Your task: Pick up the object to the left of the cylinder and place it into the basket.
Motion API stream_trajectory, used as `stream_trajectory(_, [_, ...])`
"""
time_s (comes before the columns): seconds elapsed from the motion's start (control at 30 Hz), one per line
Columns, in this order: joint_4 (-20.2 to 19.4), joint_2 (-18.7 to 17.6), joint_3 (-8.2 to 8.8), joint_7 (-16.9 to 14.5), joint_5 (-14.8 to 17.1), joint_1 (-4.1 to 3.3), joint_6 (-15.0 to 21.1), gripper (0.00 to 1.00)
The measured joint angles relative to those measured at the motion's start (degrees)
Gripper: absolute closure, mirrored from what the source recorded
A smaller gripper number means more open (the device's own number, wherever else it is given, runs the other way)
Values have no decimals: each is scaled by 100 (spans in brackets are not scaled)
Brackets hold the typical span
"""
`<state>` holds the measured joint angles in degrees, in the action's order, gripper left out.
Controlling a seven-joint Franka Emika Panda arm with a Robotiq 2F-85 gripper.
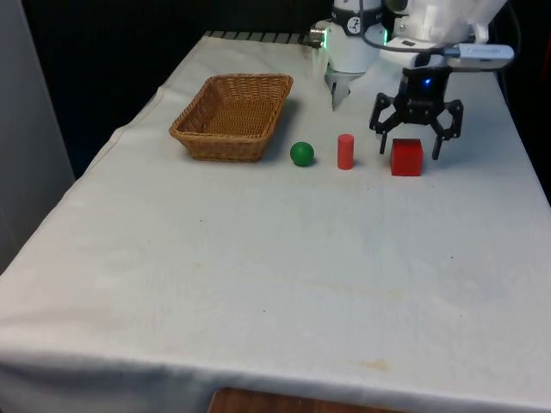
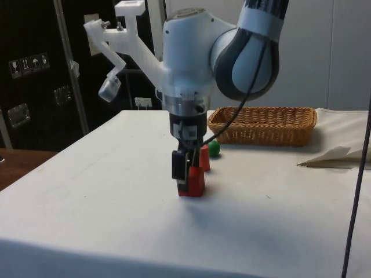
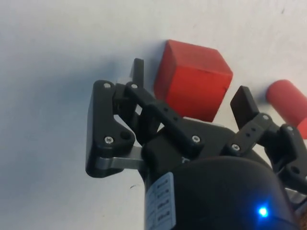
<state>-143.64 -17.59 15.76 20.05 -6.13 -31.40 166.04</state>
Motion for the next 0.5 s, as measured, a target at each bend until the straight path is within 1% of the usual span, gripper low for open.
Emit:
stream_trajectory(0.03, [0, 0, 0, 0, 0, 0, 0, 0])
stream_trajectory(0.07, [-11, -63, 17, -23, 0, 23, 69, 0])
stream_trajectory(0.2, [-23, -189, 40, -52, 0, 57, 235, 0])
stream_trajectory(0.23, [-23, -189, 40, -52, 0, 57, 235, 2])
stream_trajectory(0.27, [-23, -206, 40, -52, 0, 52, 264, 2])
stream_trajectory(0.3, [-23, -223, 40, -52, 0, 52, 286, 10])
stream_trajectory(0.37, [-17, -246, 40, -46, 0, 52, 304, 31])
stream_trajectory(0.4, [-11, -258, 40, -46, 0, 52, 321, 55])
stream_trajectory(0.5, [-11, -269, 34, -40, 0, 52, 327, 87])
